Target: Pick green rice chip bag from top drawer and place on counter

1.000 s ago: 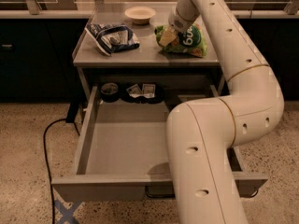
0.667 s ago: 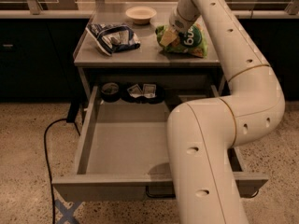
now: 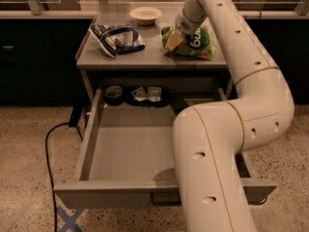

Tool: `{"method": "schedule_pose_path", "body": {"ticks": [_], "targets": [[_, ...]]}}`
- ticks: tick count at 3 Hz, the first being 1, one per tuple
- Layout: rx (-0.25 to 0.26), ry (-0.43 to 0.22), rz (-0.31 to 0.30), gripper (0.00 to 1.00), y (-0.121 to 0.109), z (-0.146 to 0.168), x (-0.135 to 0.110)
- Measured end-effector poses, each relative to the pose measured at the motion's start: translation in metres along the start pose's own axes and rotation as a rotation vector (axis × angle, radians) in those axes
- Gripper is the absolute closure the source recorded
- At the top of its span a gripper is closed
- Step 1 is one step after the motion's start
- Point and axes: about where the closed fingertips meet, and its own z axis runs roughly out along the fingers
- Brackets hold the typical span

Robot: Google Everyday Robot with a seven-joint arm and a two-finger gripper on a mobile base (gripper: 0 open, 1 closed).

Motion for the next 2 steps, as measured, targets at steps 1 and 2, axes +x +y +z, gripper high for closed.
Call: {"method": "schedule_pose_path", "body": {"ticks": [1,2], "targets": [[0.000,0.000,0.000,0.00,0.0001,0.0002,0.0000],[0.000,0.000,0.000,0.00,0.0001,0.0002,0.0000]]}}
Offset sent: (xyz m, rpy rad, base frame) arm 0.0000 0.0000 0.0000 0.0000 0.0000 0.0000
